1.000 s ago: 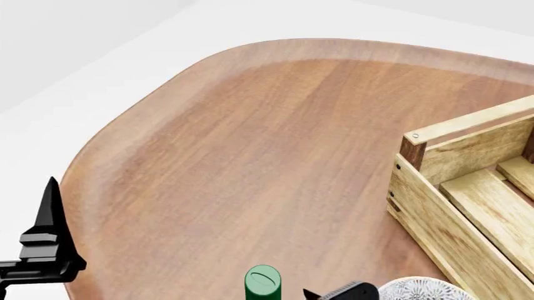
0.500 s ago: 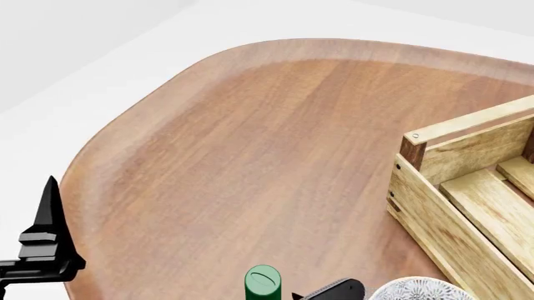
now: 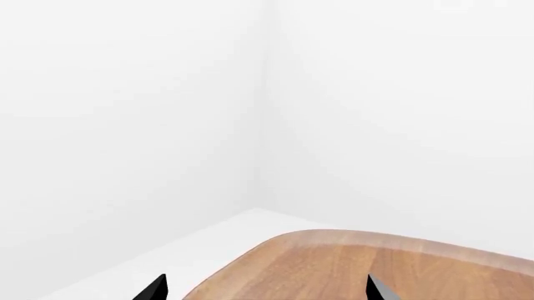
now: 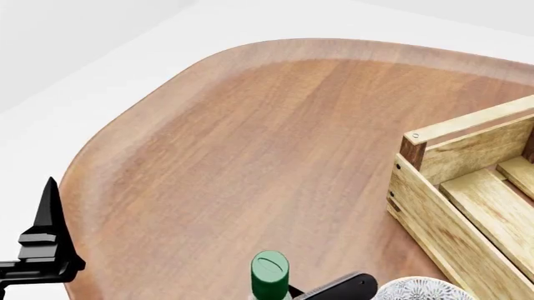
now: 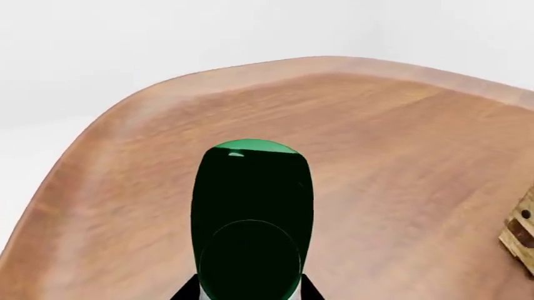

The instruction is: Pick up the salad dressing and put it in the tray.

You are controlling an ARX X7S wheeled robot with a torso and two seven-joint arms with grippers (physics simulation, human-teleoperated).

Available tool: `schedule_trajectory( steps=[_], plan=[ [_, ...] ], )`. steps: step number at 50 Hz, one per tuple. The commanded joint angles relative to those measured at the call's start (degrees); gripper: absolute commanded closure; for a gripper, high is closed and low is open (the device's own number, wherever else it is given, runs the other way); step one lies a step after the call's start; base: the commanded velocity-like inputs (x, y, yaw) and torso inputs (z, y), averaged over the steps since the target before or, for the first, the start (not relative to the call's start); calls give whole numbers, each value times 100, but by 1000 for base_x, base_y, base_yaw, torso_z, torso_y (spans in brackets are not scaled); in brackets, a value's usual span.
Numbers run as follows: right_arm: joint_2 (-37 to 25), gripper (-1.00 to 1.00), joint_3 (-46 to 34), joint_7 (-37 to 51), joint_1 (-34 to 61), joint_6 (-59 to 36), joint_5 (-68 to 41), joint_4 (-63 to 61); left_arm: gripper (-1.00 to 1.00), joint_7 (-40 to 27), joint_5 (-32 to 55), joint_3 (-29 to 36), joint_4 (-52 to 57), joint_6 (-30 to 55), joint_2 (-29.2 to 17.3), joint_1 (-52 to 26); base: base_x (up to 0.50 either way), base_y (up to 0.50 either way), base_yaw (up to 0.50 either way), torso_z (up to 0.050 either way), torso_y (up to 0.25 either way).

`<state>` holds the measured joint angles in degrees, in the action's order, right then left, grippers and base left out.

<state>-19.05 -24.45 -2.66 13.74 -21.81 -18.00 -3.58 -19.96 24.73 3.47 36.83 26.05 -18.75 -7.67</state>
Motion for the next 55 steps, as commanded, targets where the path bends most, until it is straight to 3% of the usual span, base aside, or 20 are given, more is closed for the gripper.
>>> schedule_trajectory(
  steps=[1,12,28,40,55],
  plan=[
    [-241,100,394,295,-38,-453,-234,-1102,-100,-18,19,5,-9,-31,-13,10,0,0,0,0,0],
    [-477,100,867,500,41,-1008,-735,-2036,-100,-24,79,-18,-19,-63,-22,38,0,0,0,0,1],
    [-774,100,2078,1185,1086,-2083,-1574,-2698,-100,-49,149,-52,-20,-78,-51,32,0,0,0,0,0],
    [-996,100,2547,1723,1733,-2373,-1341,-2307,-100,-83,179,-68,7,-64,-91,3,0,0,0,0,1],
    [-1474,100,2592,1849,2231,-2240,-748,-1486,-100,-114,201,-54,15,-51,-128,-25,0,0,0,0,1]
  ],
)
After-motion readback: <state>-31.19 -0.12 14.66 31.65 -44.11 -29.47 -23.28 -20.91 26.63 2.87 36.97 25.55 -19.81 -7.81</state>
